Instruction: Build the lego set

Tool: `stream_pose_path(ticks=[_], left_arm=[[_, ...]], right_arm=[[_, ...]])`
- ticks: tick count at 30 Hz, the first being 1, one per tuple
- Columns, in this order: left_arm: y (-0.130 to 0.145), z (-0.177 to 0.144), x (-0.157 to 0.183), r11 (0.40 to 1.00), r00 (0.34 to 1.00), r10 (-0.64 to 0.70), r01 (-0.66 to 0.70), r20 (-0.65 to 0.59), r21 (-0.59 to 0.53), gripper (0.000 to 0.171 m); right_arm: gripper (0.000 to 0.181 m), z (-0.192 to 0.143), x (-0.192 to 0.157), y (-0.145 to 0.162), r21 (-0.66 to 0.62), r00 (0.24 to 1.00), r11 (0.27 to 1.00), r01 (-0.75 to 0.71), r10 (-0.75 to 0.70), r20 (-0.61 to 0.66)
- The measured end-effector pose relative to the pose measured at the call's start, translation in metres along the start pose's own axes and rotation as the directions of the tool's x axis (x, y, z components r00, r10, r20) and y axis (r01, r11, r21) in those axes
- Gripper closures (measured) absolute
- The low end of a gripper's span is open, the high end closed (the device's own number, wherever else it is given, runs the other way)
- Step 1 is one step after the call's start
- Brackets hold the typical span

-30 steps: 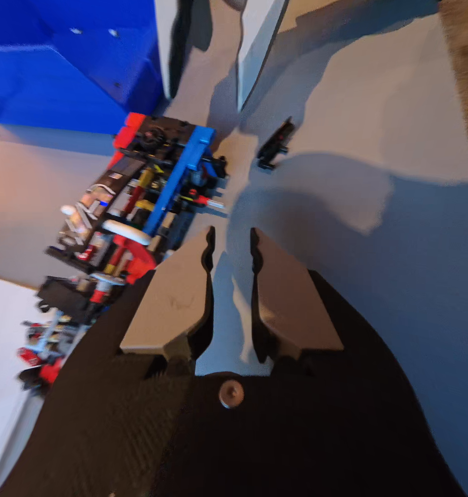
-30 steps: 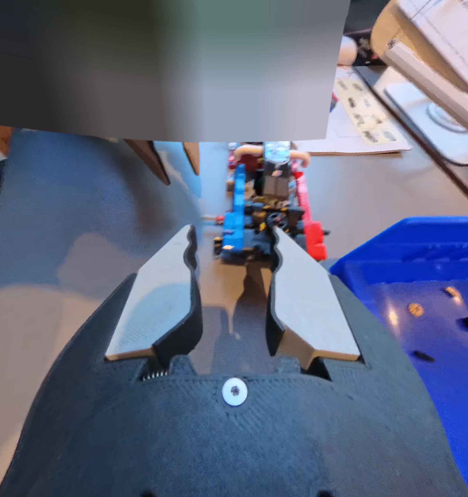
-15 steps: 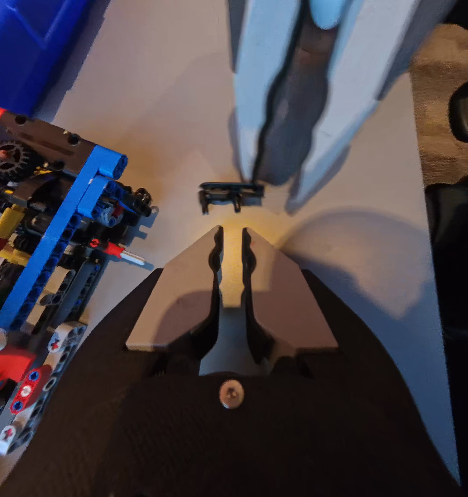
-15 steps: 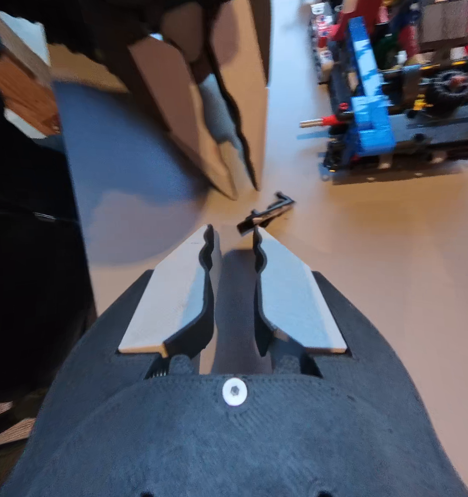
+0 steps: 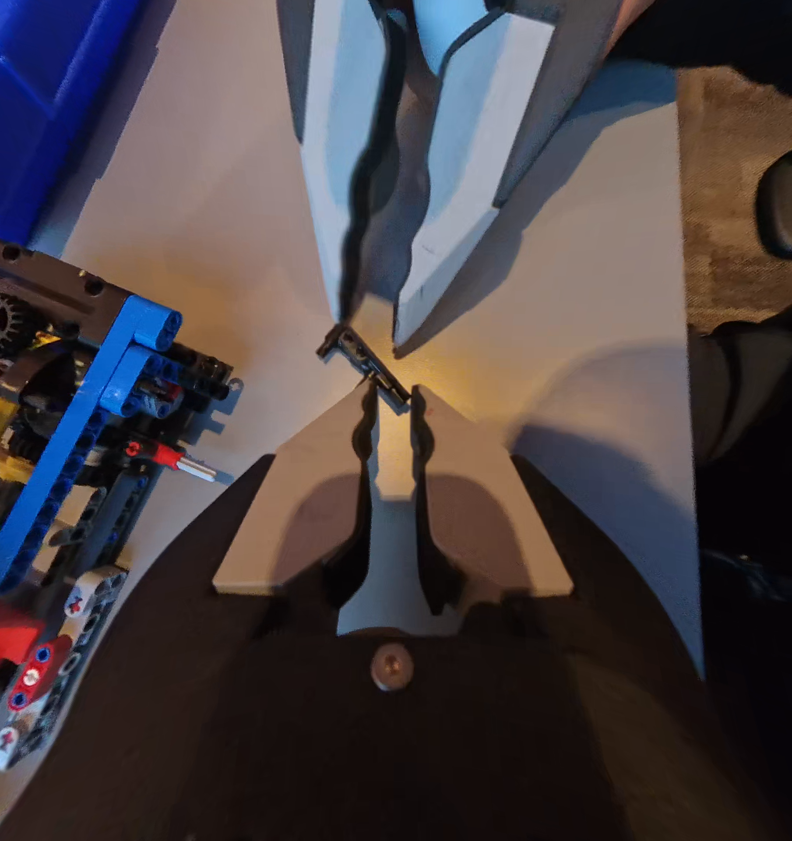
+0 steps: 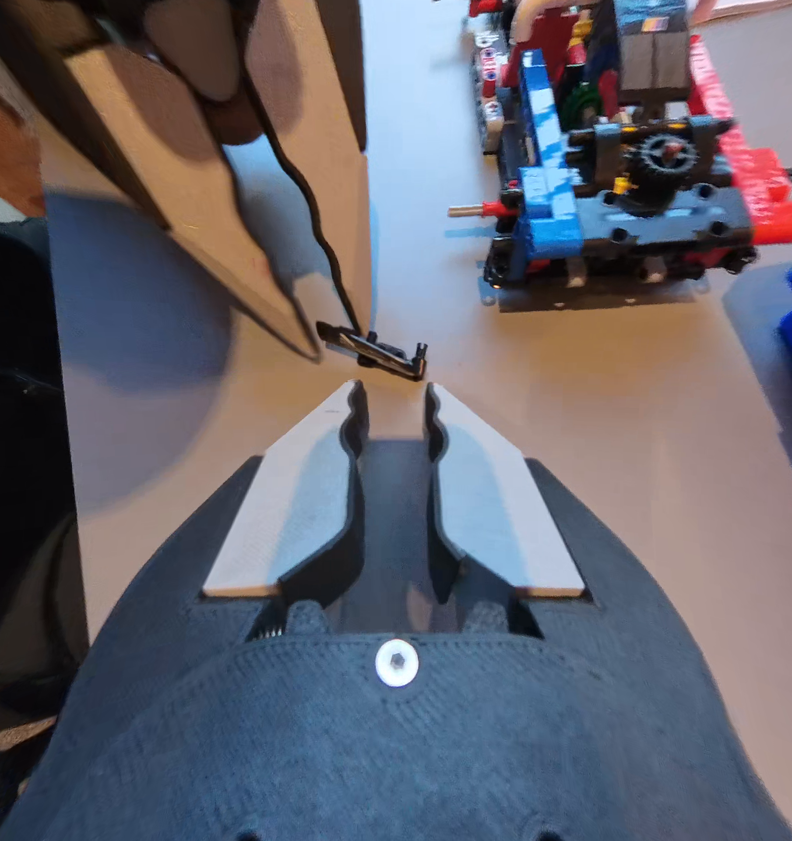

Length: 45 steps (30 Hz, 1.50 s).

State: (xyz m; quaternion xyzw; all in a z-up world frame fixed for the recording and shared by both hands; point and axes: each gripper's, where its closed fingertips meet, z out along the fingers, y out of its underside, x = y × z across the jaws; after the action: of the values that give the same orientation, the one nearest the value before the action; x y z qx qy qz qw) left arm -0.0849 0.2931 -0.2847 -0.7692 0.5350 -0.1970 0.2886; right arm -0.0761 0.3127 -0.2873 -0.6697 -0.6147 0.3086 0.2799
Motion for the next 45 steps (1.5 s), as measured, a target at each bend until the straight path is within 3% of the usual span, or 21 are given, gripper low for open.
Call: stream_pose_path(ticks=[4,9,11,15,21,25,27,30,33,36,40,45], left_arm=[[0.008,-0.002,-0.009,1.0,0.999,0.023,-0.023,-0.023,-0.013,0.165],[0.013,-0.02,-0.008,0.998,0.963,-0.049,0.056,-0.265,0.018,0.167],[0.017,-0.025,-0.01,0.999,0.958,-0.023,0.029,-0.285,0.017,0.167],[0.021,-0.032,-0.011,1.0,0.949,0.023,-0.019,-0.314,0.017,0.167],[0.024,-0.04,-0.02,0.998,0.931,-0.03,0.049,-0.363,0.043,0.168],[0.027,-0.045,-0.028,0.994,0.937,-0.055,0.085,-0.344,0.073,0.167],[0.035,-0.049,-0.036,0.995,0.951,-0.067,0.086,-0.301,0.051,0.155],[0.043,-0.076,-0.071,0.998,0.996,-0.019,0.024,-0.089,0.055,0.147],[0.047,-0.116,-0.117,0.999,0.994,-0.02,0.016,0.106,0.045,0.129],[0.05,-0.121,-0.134,1.0,0.997,-0.007,0.008,0.076,-0.015,0.103],[0.008,-0.105,-0.109,0.989,0.994,0.108,-0.108,0.006,0.103,0.138],[0.017,-0.07,-0.104,0.989,0.989,0.148,-0.147,0.024,-0.035,0.135]], right_arm=[[0.171,0.0,-0.002,0.002,-0.02,0.999,0.999,0.051,-0.051,-0.02],[0.159,-0.007,0.004,-0.013,0.059,0.999,0.998,0.019,-0.017,-0.038],[0.155,-0.003,-0.003,-0.024,0.076,0.998,0.995,0.06,-0.059,-0.027],[0.169,0.011,-0.011,-0.038,0.044,0.987,0.986,0.161,-0.16,-0.027],[0.178,0.028,-0.017,-0.036,-0.023,0.991,0.992,0.121,-0.12,0.058],[0.178,0.031,-0.014,-0.042,0.028,0.997,0.999,0.035,-0.037,0.074],[0.178,0.03,-0.011,-0.04,0.034,0.998,0.999,0.004,-0.007,0.07],[0.178,0.025,-0.003,-0.035,0.022,1.0,1.0,-0.006,0.005,0.029],[0.178,0.011,0.009,-0.045,0.086,0.999,0.996,-0.032,0.034,-0.014],[0.178,-0.003,0.023,-0.069,0.192,0.997,0.98,-0.055,0.063,-0.033],[0.178,-0.006,0.047,-0.083,0.219,0.992,0.972,-0.084,0.102,-0.073],[0.178,0.005,0.052,-0.09,0.181,0.994,0.978,-0.099,0.105,-0.02]])
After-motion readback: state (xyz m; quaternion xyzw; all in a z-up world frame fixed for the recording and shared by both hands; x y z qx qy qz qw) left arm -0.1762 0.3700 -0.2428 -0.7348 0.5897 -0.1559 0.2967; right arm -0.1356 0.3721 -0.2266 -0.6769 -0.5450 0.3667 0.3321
